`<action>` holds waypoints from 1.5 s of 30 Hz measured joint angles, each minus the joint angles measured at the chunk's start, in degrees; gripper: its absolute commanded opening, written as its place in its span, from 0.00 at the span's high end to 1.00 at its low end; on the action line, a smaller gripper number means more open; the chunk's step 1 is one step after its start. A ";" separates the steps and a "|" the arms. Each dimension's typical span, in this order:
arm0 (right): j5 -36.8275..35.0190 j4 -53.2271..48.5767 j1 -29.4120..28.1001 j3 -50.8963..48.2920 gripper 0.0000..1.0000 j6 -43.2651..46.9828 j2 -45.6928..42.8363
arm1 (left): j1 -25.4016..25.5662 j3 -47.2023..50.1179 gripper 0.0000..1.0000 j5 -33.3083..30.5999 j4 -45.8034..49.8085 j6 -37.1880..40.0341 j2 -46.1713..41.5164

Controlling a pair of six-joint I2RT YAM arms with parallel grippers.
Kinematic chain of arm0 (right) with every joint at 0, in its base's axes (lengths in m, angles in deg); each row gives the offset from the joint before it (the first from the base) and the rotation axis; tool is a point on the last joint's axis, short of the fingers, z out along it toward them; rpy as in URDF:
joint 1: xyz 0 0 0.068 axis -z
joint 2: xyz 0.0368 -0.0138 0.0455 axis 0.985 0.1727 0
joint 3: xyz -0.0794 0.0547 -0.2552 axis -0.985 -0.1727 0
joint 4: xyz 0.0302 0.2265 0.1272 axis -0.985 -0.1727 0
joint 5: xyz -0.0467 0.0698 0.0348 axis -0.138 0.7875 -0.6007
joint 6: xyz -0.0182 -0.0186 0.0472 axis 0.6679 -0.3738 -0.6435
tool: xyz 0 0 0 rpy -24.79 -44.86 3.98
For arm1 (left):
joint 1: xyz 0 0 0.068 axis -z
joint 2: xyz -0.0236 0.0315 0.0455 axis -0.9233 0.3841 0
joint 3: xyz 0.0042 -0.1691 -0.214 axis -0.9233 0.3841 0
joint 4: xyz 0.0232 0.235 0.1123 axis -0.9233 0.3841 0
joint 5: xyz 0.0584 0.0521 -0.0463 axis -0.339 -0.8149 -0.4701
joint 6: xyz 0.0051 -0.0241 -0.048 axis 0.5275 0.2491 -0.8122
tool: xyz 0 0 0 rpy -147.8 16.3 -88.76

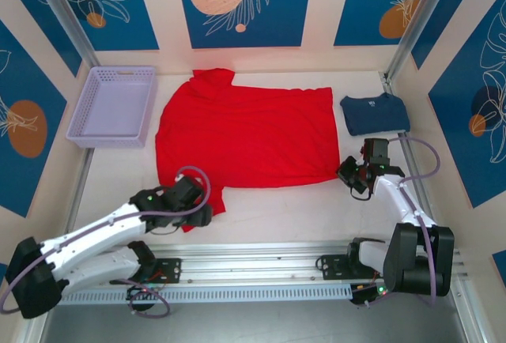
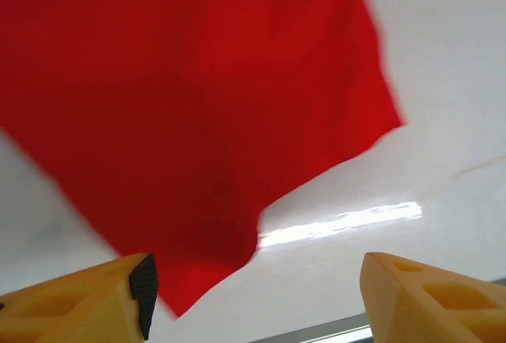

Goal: Fold the inside-out t-shirt

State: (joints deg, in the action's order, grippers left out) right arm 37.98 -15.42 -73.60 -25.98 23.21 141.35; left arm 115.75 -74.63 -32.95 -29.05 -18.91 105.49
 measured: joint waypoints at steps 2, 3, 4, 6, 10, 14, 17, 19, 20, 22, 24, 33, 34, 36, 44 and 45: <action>0.44 0.15 -0.24 -0.02 0.91 0.00 0.00 | -0.68 1.07 0.41 -1.66 2.60 -2.67 -2.27; 0.61 0.24 -0.37 -0.02 0.91 0.02 -0.02 | -1.22 1.51 0.43 -2.51 3.69 -3.89 -3.04; 0.79 0.31 -0.46 -0.02 0.91 0.02 -0.07 | -1.84 1.88 0.45 -3.17 4.50 -5.18 -3.58; 1.03 0.42 -0.50 -0.04 0.91 0.04 -0.28 | -3.26 2.75 0.49 -4.13 5.09 -6.91 -4.22; 1.53 0.87 -0.50 -0.04 0.91 0.24 -0.94 | -8.41 6.67 0.51 -3.87 3.48 -8.33 -5.81; 1.73 0.94 -0.61 -0.04 0.91 0.44 -0.94 | -12.63 10.12 0.51 0.20 -1.77 -7.69 -3.87; 1.90 0.94 -0.74 -0.04 0.91 0.44 -0.94 | -13.07 10.62 0.53 4.17 -7.50 -6.36 1.01; 2.08 0.94 -0.87 -0.04 0.91 0.44 -0.94 | -13.18 10.49 0.60 4.94 -9.25 -5.35 3.34; 2.12 0.94 -0.87 -0.04 0.91 0.44 -0.94 | -13.42 10.49 0.64 4.87 -9.22 -5.09 3.87; 2.34 0.94 -0.87 -0.04 0.91 0.44 -0.94 | -13.68 10.23 0.73 4.61 -8.83 -4.39 5.18; 2.51 0.92 -0.87 -0.04 0.91 0.44 -0.94 | -13.79 9.94 0.81 3.85 -8.13 -3.89 5.90; 2.56 0.74 -0.87 1.14 0.91 0.48 -1.51 | -14.05 11.78 1.00 2.99 -10.29 -4.04 -2.56; 2.58 0.72 -0.87 1.79 0.91 0.48 -1.86 | -14.53 11.76 1.00 2.82 -10.95 -4.00 -5.44; 2.73 0.74 -0.87 3.30 0.92 0.48 -2.73 | -16.17 10.86 1.00 2.25 -11.17 -3.61 -11.32; 3.37 0.61 -1.25 12.87 0.92 2.32 -6.23 | -21.14 -7.23 1.00 -6.49 -10.38 4.09 -16.85; 3.34 0.07 -1.25 15.04 0.92 2.67 -6.19 | -21.18 -10.69 1.00 -7.76 -10.47 5.70 -16.20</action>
State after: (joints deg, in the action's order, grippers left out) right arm 41.33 -15.35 -74.84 -10.94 25.88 135.17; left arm 94.57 -85.32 -40.71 -39.52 -13.21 89.30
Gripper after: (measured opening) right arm 0.086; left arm 0.046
